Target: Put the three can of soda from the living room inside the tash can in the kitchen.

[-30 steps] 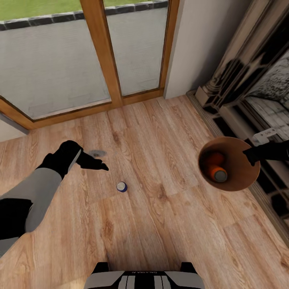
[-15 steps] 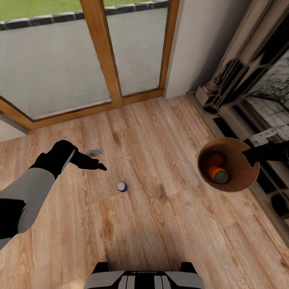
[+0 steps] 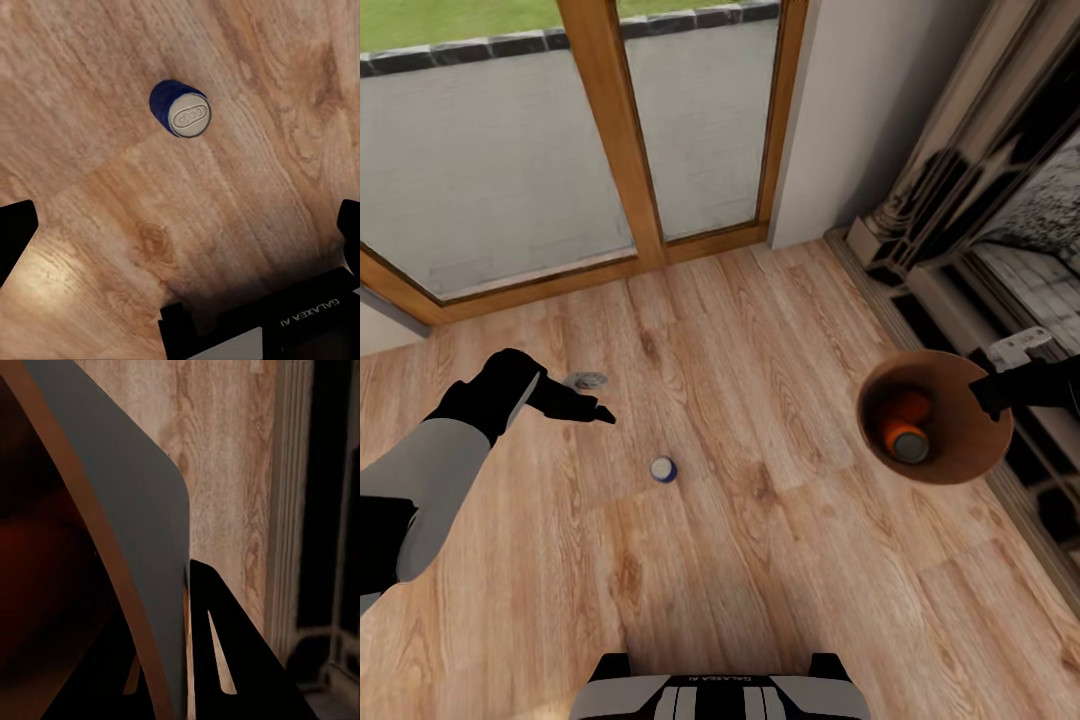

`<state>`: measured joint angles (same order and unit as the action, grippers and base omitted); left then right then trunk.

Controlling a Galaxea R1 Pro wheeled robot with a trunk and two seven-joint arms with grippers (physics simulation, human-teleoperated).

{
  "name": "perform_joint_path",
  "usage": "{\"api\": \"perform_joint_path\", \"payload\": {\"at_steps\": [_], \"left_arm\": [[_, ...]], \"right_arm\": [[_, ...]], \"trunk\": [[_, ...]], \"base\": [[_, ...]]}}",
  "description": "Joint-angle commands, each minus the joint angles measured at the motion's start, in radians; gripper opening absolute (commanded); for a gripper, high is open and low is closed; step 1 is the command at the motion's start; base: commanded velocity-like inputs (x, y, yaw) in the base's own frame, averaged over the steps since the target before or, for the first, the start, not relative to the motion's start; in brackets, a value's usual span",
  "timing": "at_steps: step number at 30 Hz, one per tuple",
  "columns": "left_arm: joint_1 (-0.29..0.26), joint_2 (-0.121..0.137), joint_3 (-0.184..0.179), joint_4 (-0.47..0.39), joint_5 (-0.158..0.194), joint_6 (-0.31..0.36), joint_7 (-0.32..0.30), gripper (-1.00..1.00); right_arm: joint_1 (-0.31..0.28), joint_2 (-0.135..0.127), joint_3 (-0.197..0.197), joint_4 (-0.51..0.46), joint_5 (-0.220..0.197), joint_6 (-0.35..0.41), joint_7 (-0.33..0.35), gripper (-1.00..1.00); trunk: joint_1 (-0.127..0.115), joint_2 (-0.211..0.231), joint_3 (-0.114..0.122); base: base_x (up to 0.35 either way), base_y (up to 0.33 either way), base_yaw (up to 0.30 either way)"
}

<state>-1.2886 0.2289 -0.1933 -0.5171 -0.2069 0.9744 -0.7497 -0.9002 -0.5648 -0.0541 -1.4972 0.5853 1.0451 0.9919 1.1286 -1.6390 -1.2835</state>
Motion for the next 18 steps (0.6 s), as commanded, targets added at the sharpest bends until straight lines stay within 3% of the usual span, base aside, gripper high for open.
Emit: {"api": "perform_joint_path", "payload": {"at_steps": [1,8,13,18], "left_arm": [[0.000,-0.001,0.000,0.000,0.000,0.000,0.000,1.00],[0.001,-0.004,-0.001,-0.003,0.000,-0.001,0.002,1.00],[0.002,-0.006,0.000,-0.004,0.000,-0.001,0.013,1.00],[0.002,-0.006,0.002,-0.003,0.001,0.000,0.073,1.00]], "right_arm": [[0.000,0.000,-0.001,0.000,-0.004,0.002,0.005,-1.00],[0.000,0.001,0.000,0.000,0.000,0.002,0.005,-1.00],[0.002,0.000,-0.001,0.000,0.001,0.002,0.005,-1.00],[0.003,0.000,-0.003,0.000,0.009,0.002,0.005,-1.00]], "trunk": [[0.000,0.000,0.000],[0.000,0.000,0.000],[0.000,0.000,0.000],[0.000,0.000,0.000]], "base": [[0.247,0.000,0.000],[0.271,0.000,0.000],[0.074,0.000,0.000],[0.012,0.000,0.000]]}}
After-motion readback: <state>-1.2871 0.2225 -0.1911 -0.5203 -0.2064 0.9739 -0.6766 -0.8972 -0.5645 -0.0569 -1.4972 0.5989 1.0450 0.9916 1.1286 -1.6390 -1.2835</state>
